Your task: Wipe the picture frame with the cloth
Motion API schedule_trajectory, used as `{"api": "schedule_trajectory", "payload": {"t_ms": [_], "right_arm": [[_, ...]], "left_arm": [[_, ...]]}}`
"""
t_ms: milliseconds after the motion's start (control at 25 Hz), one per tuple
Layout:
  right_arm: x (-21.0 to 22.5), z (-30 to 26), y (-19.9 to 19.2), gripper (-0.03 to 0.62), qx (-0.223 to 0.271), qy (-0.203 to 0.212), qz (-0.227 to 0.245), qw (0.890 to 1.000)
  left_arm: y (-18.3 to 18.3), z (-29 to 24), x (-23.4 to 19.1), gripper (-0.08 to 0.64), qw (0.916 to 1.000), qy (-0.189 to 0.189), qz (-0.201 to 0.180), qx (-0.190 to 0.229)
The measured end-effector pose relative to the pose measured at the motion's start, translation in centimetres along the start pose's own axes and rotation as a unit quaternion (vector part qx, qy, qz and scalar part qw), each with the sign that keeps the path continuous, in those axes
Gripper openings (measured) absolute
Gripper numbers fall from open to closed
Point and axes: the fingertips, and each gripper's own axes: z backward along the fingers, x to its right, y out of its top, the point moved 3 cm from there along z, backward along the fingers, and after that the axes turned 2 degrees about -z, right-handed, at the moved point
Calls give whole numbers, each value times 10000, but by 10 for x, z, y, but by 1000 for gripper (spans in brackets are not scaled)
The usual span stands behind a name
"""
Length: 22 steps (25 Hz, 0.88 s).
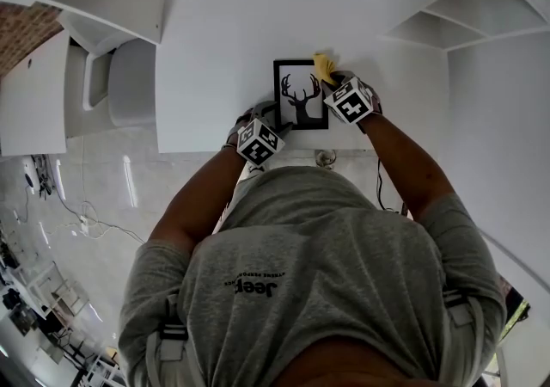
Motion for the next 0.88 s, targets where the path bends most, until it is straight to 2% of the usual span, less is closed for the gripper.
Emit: {"api": "schedule_trajectory", "payload": {"t_ms": [520, 880], "right_arm": [[-90, 40, -63, 52, -107, 636, -29, 9979], [-102, 44, -74, 52, -123, 838, -185, 9962]], "left_arm": [[1, 1, 0, 272, 10000, -12, 2, -45], [0, 1, -1, 272, 10000, -54, 24, -35]]}}
